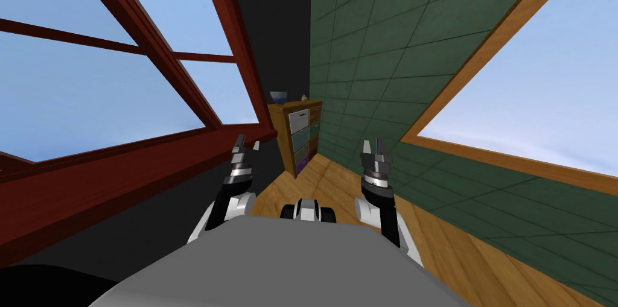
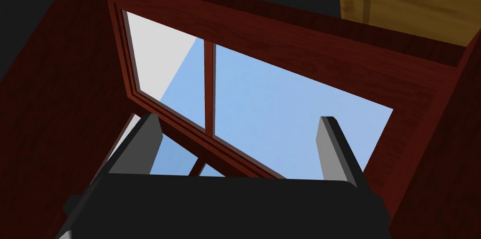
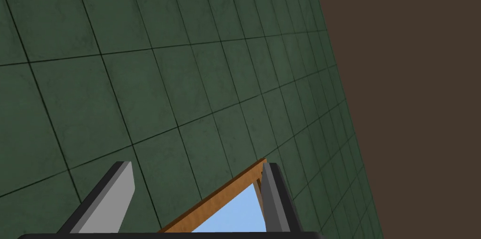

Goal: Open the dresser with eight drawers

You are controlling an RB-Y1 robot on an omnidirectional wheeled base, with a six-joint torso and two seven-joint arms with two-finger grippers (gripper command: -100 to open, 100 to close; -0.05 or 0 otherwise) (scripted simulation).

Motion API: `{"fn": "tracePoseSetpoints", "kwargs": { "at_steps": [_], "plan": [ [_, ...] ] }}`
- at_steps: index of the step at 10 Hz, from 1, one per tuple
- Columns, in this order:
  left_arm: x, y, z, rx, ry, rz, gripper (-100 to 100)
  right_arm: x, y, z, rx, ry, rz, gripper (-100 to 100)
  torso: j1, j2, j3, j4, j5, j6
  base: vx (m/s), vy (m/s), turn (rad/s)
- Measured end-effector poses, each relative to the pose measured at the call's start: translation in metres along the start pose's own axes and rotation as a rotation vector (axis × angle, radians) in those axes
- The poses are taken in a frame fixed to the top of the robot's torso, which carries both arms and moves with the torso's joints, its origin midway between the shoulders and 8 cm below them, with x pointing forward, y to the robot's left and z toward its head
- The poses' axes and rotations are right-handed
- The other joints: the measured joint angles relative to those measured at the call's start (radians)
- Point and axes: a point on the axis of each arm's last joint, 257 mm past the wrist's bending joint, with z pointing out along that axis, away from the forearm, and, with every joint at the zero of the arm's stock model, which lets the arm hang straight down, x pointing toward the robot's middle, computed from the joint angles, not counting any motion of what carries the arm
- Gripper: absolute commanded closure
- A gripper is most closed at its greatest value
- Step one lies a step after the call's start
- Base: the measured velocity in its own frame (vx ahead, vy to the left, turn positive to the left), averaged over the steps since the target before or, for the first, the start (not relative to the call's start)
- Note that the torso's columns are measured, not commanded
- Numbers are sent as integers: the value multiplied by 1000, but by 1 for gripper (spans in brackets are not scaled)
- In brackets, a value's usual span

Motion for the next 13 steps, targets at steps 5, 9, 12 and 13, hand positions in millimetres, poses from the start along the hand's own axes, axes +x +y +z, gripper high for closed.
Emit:
{"fn": "tracePoseSetpoints", "kwargs": {
  "at_steps": [5,9,12,13],
  "plan": [
    [-9,24,-2,-49,50,46,-100,0,0,0,0,0,0,0,1,14,-24,14,0,0,123,-107,65],
    [-29,50,-9,-99,42,67,-100,0,0,0,0,0,0,0,2,15,-24,14,0,0,171,-117,76],
    [-46,69,-14,-133,16,71,-100,0,0,0,0,0,0,0,1,15,-24,14,0,0,156,-128,77],
    [-52,74,-15,-142,5,71,-100,0,0,0,0,0,0,0,0,15,-24,14,0,0,199,-197,132]
  ]
}}
